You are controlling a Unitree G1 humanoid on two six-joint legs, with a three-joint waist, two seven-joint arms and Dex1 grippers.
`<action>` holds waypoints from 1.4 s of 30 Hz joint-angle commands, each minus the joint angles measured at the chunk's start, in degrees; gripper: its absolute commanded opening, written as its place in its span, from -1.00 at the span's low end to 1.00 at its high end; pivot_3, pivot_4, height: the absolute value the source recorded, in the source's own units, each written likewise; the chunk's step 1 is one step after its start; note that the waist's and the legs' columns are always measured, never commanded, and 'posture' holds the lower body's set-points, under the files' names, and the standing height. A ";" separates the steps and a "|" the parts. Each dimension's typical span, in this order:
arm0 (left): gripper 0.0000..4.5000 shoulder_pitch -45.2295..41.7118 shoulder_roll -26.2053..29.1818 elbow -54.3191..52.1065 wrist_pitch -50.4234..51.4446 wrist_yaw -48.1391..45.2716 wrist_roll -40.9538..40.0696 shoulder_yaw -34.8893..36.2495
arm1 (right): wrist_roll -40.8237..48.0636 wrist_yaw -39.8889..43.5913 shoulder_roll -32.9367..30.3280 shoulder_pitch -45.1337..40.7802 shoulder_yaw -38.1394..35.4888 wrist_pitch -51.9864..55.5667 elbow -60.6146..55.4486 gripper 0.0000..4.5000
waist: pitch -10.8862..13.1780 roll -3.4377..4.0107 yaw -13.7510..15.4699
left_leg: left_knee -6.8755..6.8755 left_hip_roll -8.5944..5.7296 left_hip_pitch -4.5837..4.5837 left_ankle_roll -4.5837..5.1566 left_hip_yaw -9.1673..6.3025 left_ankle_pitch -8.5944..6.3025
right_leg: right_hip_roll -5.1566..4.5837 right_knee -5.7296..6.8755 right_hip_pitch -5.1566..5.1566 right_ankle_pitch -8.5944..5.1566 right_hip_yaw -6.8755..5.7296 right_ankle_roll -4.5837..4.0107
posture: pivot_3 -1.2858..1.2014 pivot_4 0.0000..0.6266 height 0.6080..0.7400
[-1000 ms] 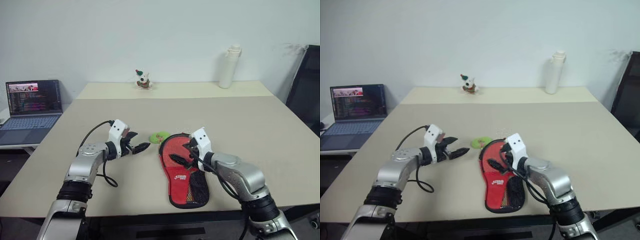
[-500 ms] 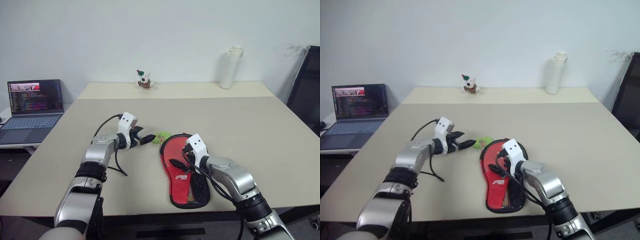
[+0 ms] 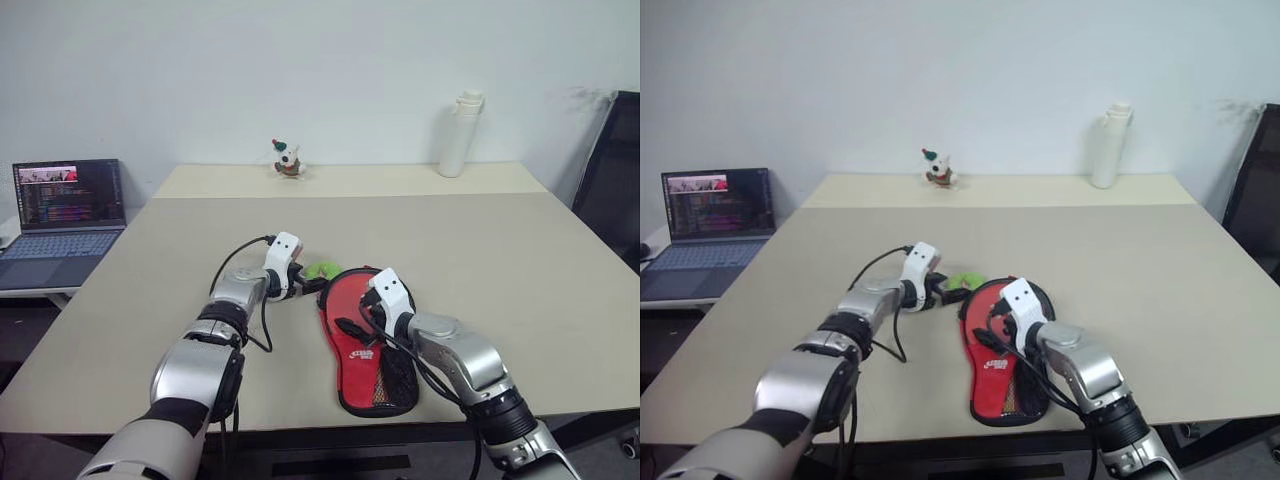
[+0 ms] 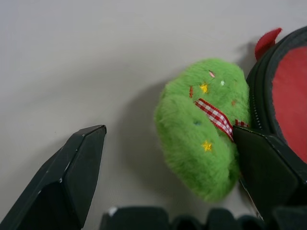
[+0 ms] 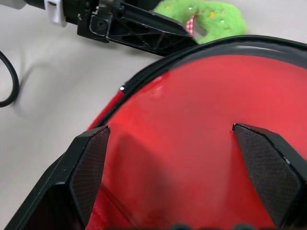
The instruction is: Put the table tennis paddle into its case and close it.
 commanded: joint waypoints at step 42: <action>-0.97 -14.09 -12.59 4.85 -11.91 22.94 13.73 -1.92 | -9.38 0.06 -1.28 10.23 5.07 -2.73 7.20 1.00 | -0.79 -0.76 0.26 | 0.05 0.00 0.14 -0.01 -0.05 0.00 | -0.07 0.07 0.14 -0.08 -0.02 0.17 | 0.03 -0.52 1.00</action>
